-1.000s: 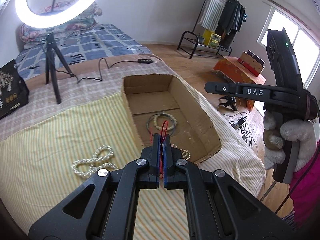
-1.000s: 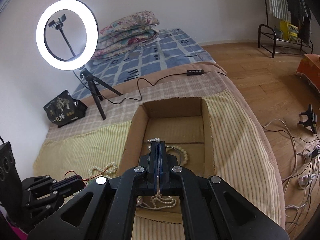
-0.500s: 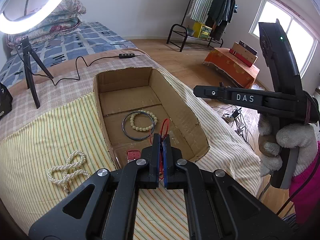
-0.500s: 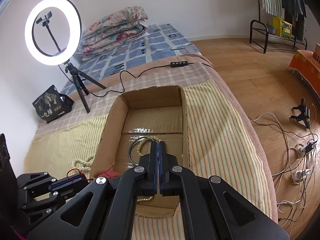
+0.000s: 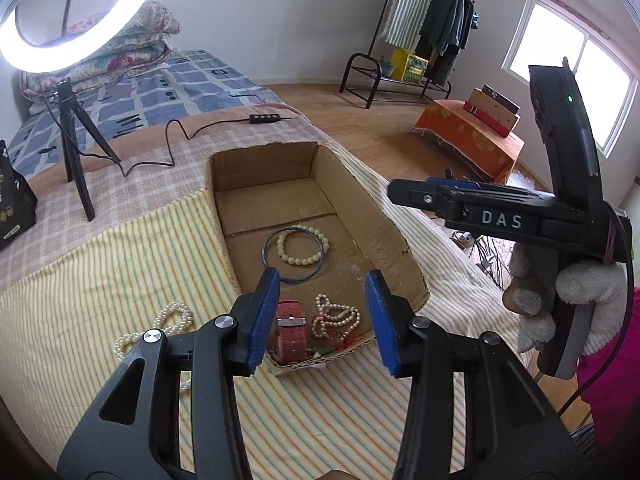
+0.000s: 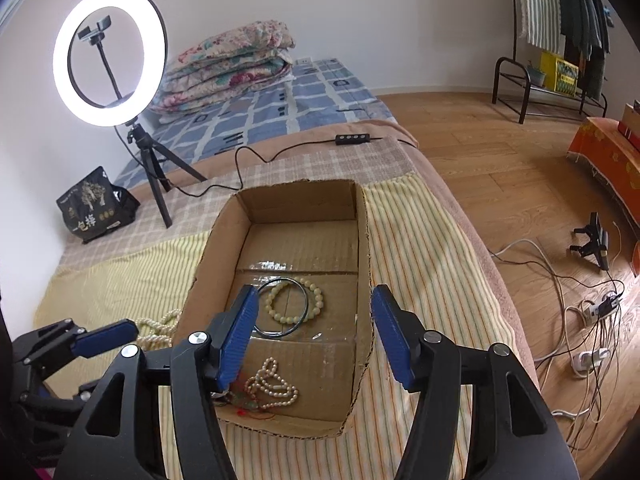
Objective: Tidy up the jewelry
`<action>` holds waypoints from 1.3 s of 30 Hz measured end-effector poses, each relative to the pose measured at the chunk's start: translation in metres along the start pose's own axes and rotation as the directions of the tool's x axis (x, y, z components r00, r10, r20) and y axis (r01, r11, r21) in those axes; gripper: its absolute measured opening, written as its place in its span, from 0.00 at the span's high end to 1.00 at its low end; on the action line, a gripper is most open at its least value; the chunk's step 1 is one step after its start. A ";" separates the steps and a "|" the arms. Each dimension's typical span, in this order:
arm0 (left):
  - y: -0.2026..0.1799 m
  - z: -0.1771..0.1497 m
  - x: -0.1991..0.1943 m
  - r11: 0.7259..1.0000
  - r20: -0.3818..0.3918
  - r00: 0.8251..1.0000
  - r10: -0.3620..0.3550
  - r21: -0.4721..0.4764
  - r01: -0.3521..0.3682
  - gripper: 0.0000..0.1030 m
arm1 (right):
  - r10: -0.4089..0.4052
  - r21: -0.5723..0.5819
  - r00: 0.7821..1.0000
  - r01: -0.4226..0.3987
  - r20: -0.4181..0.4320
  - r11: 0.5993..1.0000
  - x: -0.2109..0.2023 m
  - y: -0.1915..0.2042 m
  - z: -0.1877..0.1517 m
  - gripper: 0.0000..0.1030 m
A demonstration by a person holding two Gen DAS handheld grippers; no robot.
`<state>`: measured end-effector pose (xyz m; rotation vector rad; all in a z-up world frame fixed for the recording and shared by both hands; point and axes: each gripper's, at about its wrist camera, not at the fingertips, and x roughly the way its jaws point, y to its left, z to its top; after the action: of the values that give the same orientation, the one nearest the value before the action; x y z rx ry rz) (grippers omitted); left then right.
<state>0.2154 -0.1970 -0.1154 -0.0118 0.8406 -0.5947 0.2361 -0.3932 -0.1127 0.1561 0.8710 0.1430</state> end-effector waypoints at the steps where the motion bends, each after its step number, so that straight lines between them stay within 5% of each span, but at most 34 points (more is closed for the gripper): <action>1: 0.004 0.000 -0.003 1.000 0.004 1.000 0.007 -0.005 -0.007 0.56 | -0.002 -0.002 1.000 0.002 0.000 1.000 -0.001 0.000 0.000 0.41; 4: 0.019 0.000 -0.012 0.999 0.011 0.999 0.034 -0.017 -0.034 0.56 | -0.015 -0.006 1.000 0.015 0.012 1.000 -0.006 0.002 -0.004 0.34; 12: 0.087 -0.001 -0.031 0.987 -0.005 0.994 0.113 -0.111 -0.113 0.56 | 0.033 -0.063 0.999 -0.031 0.039 0.998 -0.026 0.026 -0.032 0.34; 21: 0.147 -0.029 -0.016 0.963 -0.112 0.981 0.157 -0.205 -0.178 0.56 | 0.171 -0.191 0.985 -0.170 -0.007 0.967 -0.035 0.084 -0.074 0.34; 28: 0.139 -0.045 0.000 0.975 -0.176 0.971 0.159 -0.125 -0.182 0.57 | 0.215 -0.267 0.971 -0.237 -0.107 0.934 -0.024 0.117 -0.092 0.34; 30: 0.135 -0.046 0.004 0.979 -0.188 0.970 0.152 -0.108 -0.174 0.67 | 0.214 -0.267 0.970 -0.239 -0.118 0.934 -0.020 0.120 -0.094 0.34; 39: 0.132 -0.057 0.030 0.982 -0.258 0.954 0.154 -0.071 -0.178 0.75 | 0.209 -0.237 0.967 -0.240 -0.147 0.941 -0.012 0.112 -0.100 0.34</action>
<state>0.2550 -0.0892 -0.2064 0.0500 1.1044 -0.4019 0.1447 -0.2780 -0.1455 0.0067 0.9448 0.4802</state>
